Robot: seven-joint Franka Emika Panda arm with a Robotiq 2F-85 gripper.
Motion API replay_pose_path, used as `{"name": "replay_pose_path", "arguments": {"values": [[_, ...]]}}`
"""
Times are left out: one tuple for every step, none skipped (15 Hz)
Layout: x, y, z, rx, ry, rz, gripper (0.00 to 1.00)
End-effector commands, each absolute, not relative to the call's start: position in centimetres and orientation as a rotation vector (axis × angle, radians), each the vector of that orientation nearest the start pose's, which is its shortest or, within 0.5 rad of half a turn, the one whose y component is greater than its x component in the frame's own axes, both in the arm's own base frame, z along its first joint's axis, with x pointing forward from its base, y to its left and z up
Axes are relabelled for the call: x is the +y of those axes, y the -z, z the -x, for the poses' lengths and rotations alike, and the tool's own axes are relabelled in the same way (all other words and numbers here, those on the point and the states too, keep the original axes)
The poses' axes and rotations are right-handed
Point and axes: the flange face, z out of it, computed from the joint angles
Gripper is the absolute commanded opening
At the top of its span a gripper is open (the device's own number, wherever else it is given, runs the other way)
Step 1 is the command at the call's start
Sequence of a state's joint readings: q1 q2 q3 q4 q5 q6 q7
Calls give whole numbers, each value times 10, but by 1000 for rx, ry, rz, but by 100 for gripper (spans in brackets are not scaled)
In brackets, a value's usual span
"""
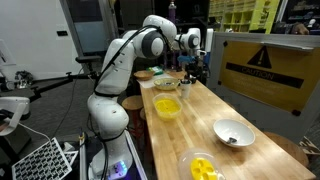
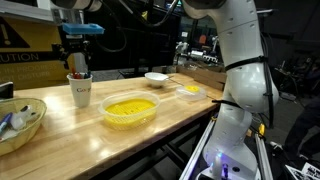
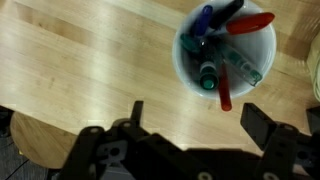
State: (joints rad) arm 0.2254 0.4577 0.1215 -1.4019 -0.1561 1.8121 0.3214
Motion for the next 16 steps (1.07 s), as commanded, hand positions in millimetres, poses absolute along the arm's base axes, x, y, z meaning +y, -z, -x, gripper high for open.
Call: {"name": "replay_pose_path", "arguments": {"values": [[209,-442,-656,-89,-17,3247,100],[209,-442,-656,-89,-17,3247,100],[209,-442,-656,-89,-17,3247,100],[209,-446,-655,-56,31,3243,100],[209,-450,-655,-30,100,3231,100],[210,-453,-656,-6,170,3203,100],[210,-445,-663,-55,83,3225,100],[210,-445,-664,-52,100,3221,100],[210,-444,-664,-51,95,3222,100],[209,-444,-664,-51,93,3223,100],[209,-443,-664,-51,92,3223,100],[209,-443,-664,-50,91,3223,100],[209,-443,-664,-50,91,3223,100],[209,-443,-664,-50,91,3223,100],[209,-443,-664,-50,91,3223,100],[209,-443,-664,-50,91,3223,100]]}}
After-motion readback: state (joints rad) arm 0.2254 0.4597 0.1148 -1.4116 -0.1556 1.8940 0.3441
